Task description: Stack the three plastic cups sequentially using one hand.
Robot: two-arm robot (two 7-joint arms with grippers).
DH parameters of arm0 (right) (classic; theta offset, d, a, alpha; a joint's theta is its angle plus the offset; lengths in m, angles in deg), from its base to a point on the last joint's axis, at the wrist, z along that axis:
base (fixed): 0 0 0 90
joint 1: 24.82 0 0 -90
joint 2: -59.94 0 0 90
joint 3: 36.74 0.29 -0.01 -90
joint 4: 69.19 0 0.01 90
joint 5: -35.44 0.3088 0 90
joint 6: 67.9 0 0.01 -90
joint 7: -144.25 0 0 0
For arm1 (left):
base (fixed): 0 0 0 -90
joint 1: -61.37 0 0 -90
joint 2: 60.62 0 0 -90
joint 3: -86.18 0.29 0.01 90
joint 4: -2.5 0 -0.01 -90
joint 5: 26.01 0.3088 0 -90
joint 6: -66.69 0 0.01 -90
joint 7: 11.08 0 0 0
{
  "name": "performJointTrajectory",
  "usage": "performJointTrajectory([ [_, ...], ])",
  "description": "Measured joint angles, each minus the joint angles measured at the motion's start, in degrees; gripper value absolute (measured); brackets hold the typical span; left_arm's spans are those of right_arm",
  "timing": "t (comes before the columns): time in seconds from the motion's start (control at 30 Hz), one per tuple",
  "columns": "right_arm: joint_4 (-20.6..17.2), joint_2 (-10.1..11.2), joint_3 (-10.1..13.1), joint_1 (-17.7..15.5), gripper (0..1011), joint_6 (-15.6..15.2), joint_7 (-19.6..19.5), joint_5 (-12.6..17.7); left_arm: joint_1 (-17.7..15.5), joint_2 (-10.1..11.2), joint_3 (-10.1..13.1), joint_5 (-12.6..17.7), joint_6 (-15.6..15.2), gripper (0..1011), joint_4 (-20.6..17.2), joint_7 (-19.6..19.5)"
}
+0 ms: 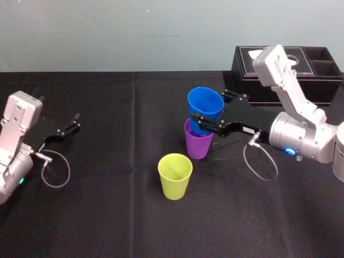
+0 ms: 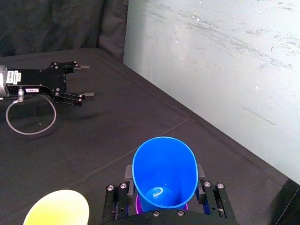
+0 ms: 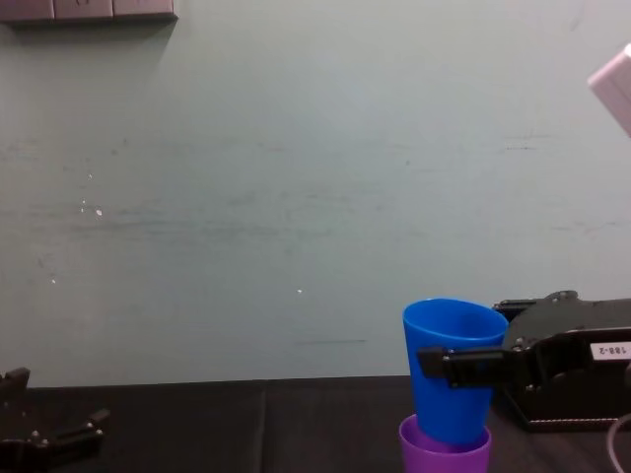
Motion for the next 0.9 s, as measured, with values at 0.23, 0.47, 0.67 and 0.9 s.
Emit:
performJointTrajectory([
  [0.23, 1.21, -0.49, -0.59, 0.53, 726, 0.23, 0.39, -0.33, 0.0, 0.0, 0.0, 0.0, 0.0, 1011, 0.0, 0.0],
  [0.47, 2.38, -0.77, -0.88, 0.53, 726, 0.57, 0.41, -0.65, 0.0, 0.0, 0.0, 0.0, 0.0, 1011, 0.0, 0.0],
  [0.67, 3.09, -0.94, -0.91, 0.29, 726, 0.78, 0.43, -0.77, 0.0, 0.0, 0.0, 0.0, 0.0, 1011, 0.0, 0.0],
  [0.9, 3.21, -0.98, -0.85, 0.24, 726, 0.79, 0.46, -0.75, 0.0, 0.0, 0.0, 0.0, 0.0, 1012, 0.0, 0.0],
])
